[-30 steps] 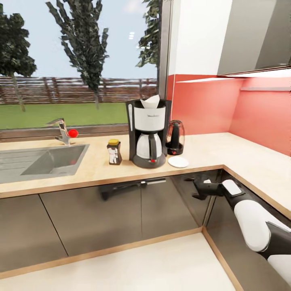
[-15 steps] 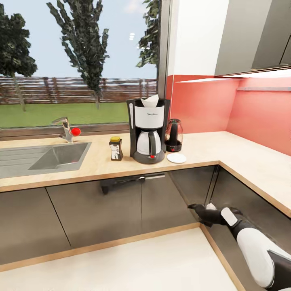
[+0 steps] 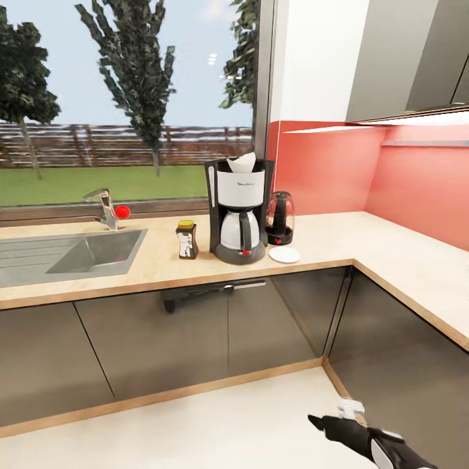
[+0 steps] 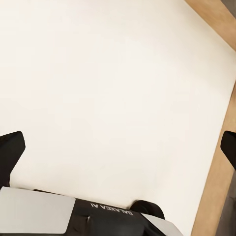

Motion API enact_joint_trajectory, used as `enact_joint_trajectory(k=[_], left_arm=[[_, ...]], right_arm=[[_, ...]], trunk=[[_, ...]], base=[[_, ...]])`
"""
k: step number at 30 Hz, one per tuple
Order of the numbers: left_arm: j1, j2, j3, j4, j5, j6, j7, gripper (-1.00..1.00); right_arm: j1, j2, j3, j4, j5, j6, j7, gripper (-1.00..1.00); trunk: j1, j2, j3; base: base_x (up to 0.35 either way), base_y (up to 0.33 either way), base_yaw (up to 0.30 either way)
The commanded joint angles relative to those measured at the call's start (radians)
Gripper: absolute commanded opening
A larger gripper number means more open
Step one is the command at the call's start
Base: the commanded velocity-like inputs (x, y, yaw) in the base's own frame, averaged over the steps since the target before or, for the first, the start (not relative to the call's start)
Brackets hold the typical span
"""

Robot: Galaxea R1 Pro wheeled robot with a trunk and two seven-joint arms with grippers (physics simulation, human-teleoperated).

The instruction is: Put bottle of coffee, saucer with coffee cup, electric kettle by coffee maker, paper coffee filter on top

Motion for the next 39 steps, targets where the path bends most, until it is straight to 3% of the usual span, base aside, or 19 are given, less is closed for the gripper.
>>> enact_joint_trajectory(k=[1,2,6,10,27,32,39], left_arm=[[0.000,0.000,0.002,0.000,0.006,0.010,-0.004,1.00],[0.000,0.000,0.002,0.000,0.006,0.010,-0.004,1.00],[0.000,0.000,0.002,0.000,0.006,0.010,-0.005,1.00],[0.000,0.000,0.001,0.000,0.006,0.010,-0.007,1.00],[0.000,-0.007,0.002,0.000,0.006,0.010,-0.005,1.00],[0.000,-0.007,0.002,0.000,0.006,0.010,-0.005,1.00],[0.000,-0.007,0.002,0.000,0.006,0.010,-0.005,1.00]], right_arm=[[0.011,0.001,-0.008,0.004,0.051,-0.008,0.007,1.00],[0.023,0.001,-0.008,0.020,0.095,-0.018,0.008,1.00],[0.047,0.001,-0.008,0.063,0.177,-0.032,0.008,1.00],[0.063,0.001,-0.007,0.077,0.197,-0.035,0.007,1.00],[0.078,0.005,-0.007,0.081,0.201,-0.051,-0.007,1.00],[0.137,0.002,-0.007,0.081,0.201,-0.123,-0.054,1.00],[0.181,0.002,-0.007,0.081,0.202,-0.152,-0.082,1.00]], trunk=[[0.000,-0.001,-0.001],[0.000,-0.001,-0.001],[0.000,-0.001,-0.001],[0.000,-0.001,-0.001],[0.000,-0.001,-0.001],[0.000,-0.001,-0.001],[0.000,-0.001,0.000]], base=[[0.000,0.000,0.000],[0.000,0.000,0.000],[0.000,0.000,0.000],[0.000,0.000,0.000],[0.000,0.000,0.080],[0.000,0.000,0.023],[0.000,0.000,0.029]])
